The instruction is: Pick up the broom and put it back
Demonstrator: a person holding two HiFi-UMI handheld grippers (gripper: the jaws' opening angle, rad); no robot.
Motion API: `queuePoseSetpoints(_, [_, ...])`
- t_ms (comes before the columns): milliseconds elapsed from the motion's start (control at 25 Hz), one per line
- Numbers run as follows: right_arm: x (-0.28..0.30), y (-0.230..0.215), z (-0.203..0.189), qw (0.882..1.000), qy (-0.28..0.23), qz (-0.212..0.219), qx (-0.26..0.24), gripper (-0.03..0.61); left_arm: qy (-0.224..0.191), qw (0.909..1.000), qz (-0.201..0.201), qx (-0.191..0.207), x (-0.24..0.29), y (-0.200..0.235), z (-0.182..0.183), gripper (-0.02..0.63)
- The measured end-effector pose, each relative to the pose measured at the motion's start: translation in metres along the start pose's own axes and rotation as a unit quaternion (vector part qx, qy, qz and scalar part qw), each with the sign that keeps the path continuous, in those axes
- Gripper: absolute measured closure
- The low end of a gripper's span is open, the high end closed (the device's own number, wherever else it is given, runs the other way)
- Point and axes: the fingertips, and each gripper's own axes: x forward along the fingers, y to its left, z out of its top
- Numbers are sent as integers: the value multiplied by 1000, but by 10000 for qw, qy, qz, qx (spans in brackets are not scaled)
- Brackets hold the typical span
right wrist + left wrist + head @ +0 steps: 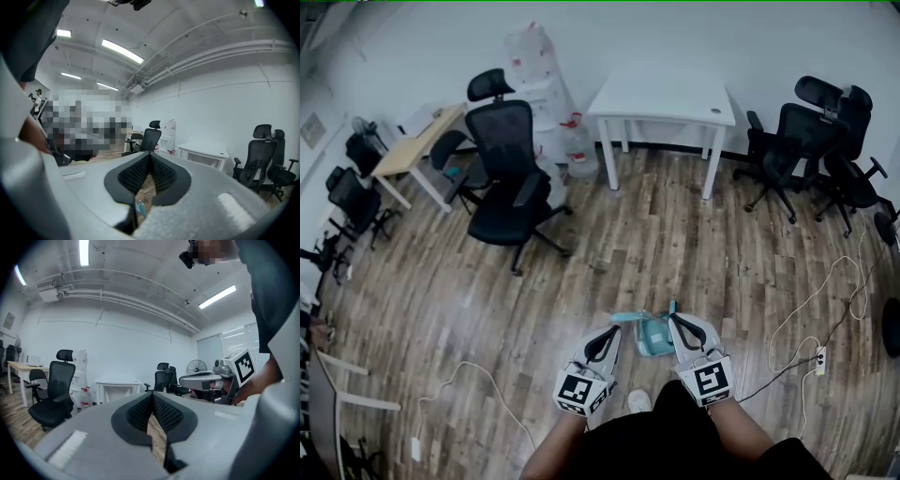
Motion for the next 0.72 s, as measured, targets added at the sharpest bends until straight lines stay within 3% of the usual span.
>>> queuePoseSetpoints(320, [20, -15, -17, 9996, 240, 130, -112, 575, 234, 9997, -80, 4, 23, 1, -18, 594])
queuePoseSetpoints(720, [43, -8, -43, 9939, 652, 857, 236, 575, 489, 9981, 275, -235, 34, 10, -36, 594])
